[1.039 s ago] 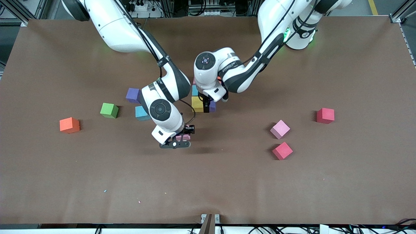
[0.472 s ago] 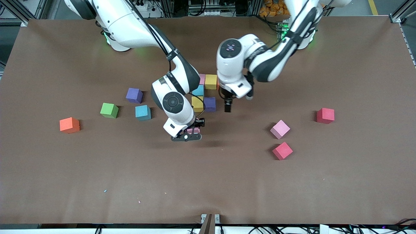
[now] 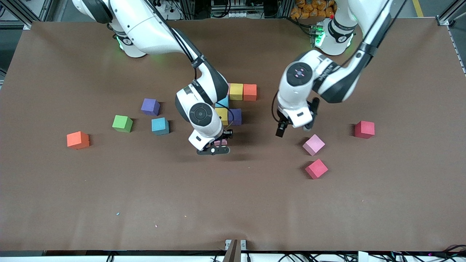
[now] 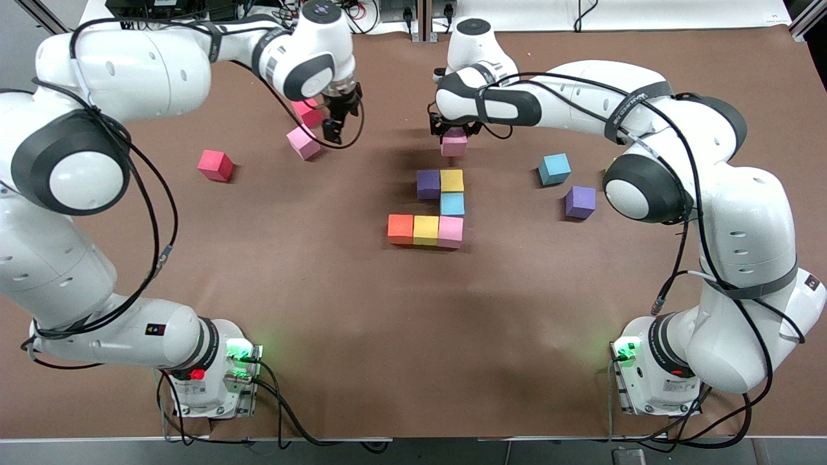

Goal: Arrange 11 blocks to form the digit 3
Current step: 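Reach the left gripper to the light pink cube while the right gripper carries pink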

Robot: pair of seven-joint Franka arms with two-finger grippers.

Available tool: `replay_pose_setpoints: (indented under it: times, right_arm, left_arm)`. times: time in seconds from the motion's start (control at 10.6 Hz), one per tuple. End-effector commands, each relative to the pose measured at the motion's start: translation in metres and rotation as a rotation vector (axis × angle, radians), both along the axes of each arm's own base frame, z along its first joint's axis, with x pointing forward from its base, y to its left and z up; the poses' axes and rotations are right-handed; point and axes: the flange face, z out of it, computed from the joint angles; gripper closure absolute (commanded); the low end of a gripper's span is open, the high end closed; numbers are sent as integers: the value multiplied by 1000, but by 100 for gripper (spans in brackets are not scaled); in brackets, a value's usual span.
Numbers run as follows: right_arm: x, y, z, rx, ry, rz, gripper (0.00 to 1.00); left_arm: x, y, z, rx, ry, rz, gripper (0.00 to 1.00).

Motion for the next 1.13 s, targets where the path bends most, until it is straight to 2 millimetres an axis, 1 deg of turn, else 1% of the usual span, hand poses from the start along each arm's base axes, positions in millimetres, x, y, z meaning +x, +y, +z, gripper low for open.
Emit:
replay_pose_setpoints:
  times: [0.0, 0.19, 0.28, 0.38, 0.57, 0.66, 0.76, 0.85, 0.94, 1.04]
  right_arm:
    - [-4, -2, -11, -2, 17, -23, 88]
    - [-10, -1, -21, -4, 14, -19, 88]
    - [-11, -3, -26, -3, 8, -24, 88]
    - [-12, -4, -29, -5, 10, -25, 88]
    - [-21, 1, -34, -11, 19, -12, 88]
    - [-22, 2, -35, -12, 20, -12, 88]
    - [-24, 4, -35, -14, 23, -12, 88]
    - [-28, 8, -35, -16, 24, -15, 88]
    - [-32, 13, -35, -16, 24, -9, 88]
    - [-33, 13, -36, -18, 24, -7, 87]
  left_arm:
    - [9, 26, -12, -2, 62, -109, 0]
    - [24, 62, -24, -2, 110, -204, 0]
    - [29, 67, -25, -7, 112, -217, 0]
    - [35, 80, -26, -8, 114, -220, 0]
    - [43, 99, -30, -18, 126, -315, 0]
    - [57, 114, -33, -36, 121, -336, 0]
    - [64, 118, -36, -48, 122, -339, 0]
    - [64, 114, -35, -51, 120, -339, 0]
    - [64, 115, -36, -50, 121, -331, 0]
    - [65, 119, -36, -51, 121, -324, 0]
